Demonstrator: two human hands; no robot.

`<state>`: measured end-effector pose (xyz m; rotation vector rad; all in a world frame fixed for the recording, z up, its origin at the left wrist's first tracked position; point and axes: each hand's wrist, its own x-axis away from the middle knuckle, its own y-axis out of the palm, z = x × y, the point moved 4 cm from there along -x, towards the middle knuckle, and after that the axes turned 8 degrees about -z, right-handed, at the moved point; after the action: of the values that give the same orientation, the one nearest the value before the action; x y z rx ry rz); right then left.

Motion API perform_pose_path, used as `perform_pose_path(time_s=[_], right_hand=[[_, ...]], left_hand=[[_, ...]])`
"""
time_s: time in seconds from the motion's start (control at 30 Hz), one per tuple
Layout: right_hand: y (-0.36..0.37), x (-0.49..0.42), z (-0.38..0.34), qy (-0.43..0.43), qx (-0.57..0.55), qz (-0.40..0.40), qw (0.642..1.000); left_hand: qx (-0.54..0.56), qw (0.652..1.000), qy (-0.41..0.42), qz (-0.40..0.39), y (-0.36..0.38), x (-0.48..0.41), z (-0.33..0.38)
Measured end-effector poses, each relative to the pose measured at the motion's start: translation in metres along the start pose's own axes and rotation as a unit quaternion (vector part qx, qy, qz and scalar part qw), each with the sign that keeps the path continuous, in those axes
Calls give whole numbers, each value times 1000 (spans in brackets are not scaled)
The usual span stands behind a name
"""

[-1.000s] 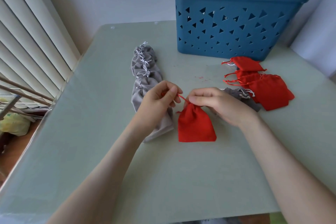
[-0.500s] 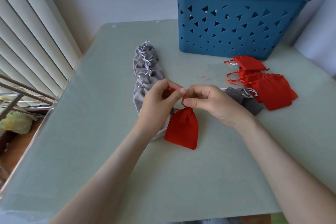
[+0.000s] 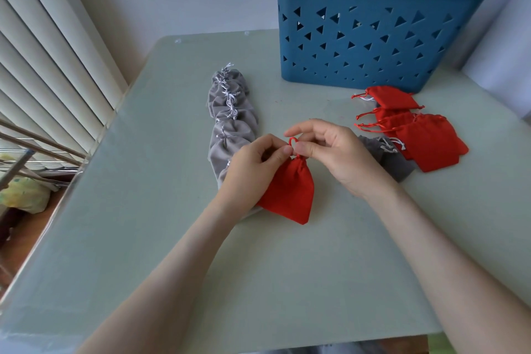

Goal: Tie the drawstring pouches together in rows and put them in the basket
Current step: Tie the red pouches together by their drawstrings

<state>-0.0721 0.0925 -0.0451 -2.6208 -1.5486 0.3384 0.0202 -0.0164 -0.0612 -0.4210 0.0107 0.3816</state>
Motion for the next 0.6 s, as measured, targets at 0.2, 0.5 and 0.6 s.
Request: perform_pose_path(time_s=[0.2, 0.5, 0.6], right_hand=[[-1, -1, 3, -4, 25, 28, 999], [-3, -3, 1, -43, 85, 62, 994], [-3, -2, 1, -59, 86, 45, 994]], left_hand=[[7, 1000, 1, -23, 0, -2, -4], [139, 986, 16, -90, 6, 1, -1], [235, 963, 3, -133, 11, 2, -1]])
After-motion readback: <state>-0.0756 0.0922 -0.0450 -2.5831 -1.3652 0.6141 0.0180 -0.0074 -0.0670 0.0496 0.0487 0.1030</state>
